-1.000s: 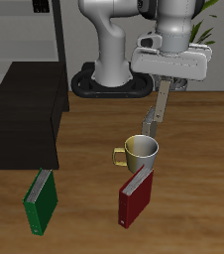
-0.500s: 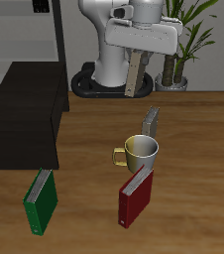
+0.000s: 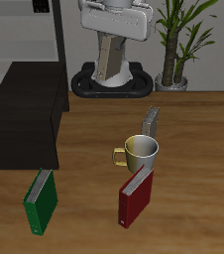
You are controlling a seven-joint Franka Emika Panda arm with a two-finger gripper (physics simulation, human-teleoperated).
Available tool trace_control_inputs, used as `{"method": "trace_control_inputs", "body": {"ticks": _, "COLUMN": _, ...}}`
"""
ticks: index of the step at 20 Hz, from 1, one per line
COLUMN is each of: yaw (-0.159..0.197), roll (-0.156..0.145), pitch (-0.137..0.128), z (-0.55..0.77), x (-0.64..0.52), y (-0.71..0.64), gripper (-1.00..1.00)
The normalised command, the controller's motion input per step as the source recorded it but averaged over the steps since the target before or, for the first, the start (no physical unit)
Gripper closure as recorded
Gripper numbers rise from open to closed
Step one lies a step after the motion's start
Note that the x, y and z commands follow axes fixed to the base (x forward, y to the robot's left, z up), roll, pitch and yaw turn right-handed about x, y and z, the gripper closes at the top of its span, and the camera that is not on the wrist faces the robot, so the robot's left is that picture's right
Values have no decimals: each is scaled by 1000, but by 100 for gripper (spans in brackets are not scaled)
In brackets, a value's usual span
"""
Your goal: Place the left yellow book upright on top of the shelf and place the white-yellow mug on top of the shelf
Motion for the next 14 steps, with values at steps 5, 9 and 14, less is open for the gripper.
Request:
{"method": "trace_control_inputs", "body": {"ticks": 5, "yaw": -69, "roll": 18, "pitch": -25, "z": 267, "x": -302, "y": -545, "gripper": 100}}
{"method": "trace_control_inputs", "body": {"ticks": 9, "yaw": -77, "roll": 45, "pitch": 9, "z": 56, "x": -198, "y": -437, "gripper": 100}}
{"method": "trace_control_inputs", "body": {"ticks": 14, "yaw": -20, "roll": 23, "pitch": -19, "z": 38, "x": -226, "y": -488, "gripper": 100}}
